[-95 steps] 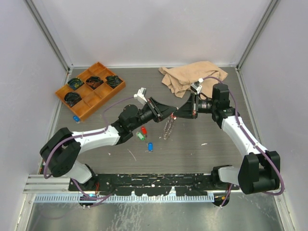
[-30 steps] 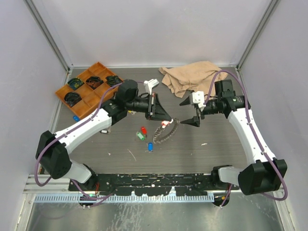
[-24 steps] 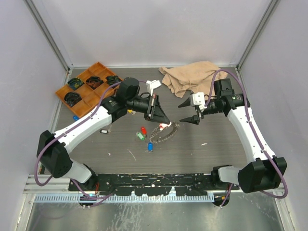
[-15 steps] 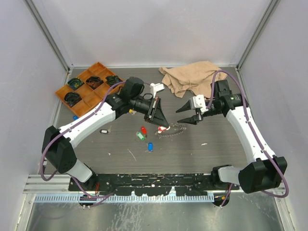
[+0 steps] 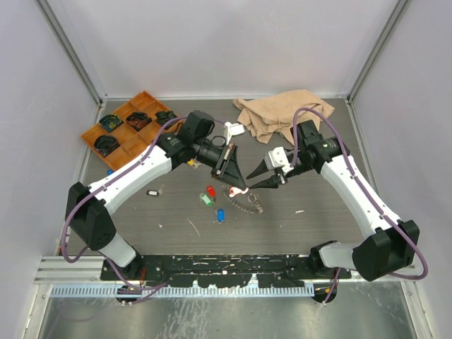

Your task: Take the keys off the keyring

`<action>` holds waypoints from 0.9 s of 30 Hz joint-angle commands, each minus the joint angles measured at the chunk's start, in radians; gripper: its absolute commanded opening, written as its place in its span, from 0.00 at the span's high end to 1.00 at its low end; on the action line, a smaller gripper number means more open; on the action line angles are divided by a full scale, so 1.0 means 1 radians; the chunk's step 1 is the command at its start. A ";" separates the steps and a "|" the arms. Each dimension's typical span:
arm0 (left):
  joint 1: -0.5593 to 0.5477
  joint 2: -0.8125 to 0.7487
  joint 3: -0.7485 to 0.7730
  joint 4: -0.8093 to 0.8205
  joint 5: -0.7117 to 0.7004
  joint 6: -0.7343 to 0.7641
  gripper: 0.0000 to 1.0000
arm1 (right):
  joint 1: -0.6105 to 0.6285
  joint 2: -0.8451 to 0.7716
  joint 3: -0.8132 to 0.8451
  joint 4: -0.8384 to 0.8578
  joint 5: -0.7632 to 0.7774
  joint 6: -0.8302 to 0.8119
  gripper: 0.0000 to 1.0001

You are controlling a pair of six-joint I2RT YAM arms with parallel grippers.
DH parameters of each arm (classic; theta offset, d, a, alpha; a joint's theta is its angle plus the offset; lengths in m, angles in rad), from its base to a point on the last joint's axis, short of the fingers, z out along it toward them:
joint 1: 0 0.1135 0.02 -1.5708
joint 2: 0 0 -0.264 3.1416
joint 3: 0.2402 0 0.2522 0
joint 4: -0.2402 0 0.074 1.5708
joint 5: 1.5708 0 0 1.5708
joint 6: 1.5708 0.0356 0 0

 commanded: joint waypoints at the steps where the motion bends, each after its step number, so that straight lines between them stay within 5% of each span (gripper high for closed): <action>1: 0.005 -0.004 0.061 -0.016 0.063 0.038 1.00 | 0.020 0.005 0.036 -0.028 -0.025 -0.026 0.64; 10: 0.005 0.004 0.075 -0.019 0.070 0.041 1.00 | 0.053 0.020 0.046 -0.036 -0.014 -0.019 0.74; 18: 0.004 -0.003 0.072 -0.021 0.076 0.040 1.00 | 0.056 0.021 0.061 -0.052 -0.027 -0.016 0.98; 27: 0.036 -0.099 -0.026 0.045 0.105 0.022 1.00 | 0.000 0.024 0.058 -0.088 -0.152 0.008 0.99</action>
